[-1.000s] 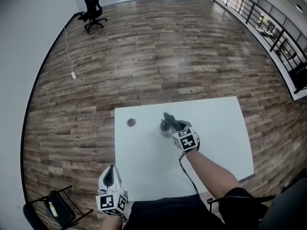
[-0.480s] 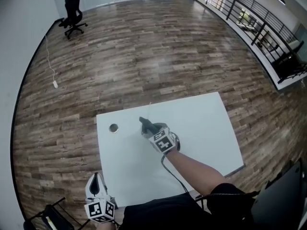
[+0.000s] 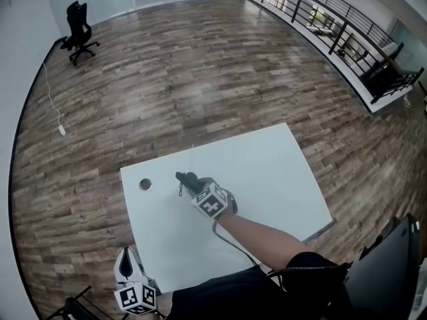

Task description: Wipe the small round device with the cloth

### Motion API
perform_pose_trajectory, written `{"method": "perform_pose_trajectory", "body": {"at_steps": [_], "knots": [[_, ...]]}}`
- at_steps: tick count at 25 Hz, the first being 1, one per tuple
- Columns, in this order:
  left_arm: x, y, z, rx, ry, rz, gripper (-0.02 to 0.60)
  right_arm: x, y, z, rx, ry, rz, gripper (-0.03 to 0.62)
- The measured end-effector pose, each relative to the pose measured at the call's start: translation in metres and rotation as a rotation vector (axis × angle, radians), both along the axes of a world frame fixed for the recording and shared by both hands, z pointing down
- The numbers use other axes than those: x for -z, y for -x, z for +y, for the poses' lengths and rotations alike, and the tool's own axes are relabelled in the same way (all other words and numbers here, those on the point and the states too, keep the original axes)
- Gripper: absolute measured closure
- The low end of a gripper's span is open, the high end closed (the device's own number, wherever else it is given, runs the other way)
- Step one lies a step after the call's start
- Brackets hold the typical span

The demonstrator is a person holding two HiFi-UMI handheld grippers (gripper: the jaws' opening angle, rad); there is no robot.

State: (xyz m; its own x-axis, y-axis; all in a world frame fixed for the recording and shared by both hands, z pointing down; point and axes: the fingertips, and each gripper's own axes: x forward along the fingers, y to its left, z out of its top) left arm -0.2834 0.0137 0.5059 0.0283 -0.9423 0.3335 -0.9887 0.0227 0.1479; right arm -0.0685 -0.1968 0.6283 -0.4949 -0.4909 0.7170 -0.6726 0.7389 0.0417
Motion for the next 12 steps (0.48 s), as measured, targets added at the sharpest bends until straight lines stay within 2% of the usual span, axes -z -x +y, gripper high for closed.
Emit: {"method": "perform_pose_trajectory", "body": {"at_steps": [4, 7, 12], "knots": [[-0.002, 0.0, 0.006, 0.008, 0.002, 0.002, 0.574, -0.007, 0.002, 0.01, 0.021, 0.019, 0.001, 0.488], [0.0, -0.002, 0.012, 0.01, 0.011, -0.008, 0.574, -0.025, 0.002, 0.022, 0.033, 0.073, 0.01, 0.488], [0.001, -0.002, 0.02, 0.009, 0.038, -0.031, 0.574, -0.072, -0.017, 0.035, 0.01, 0.15, 0.093, 0.488]]}}
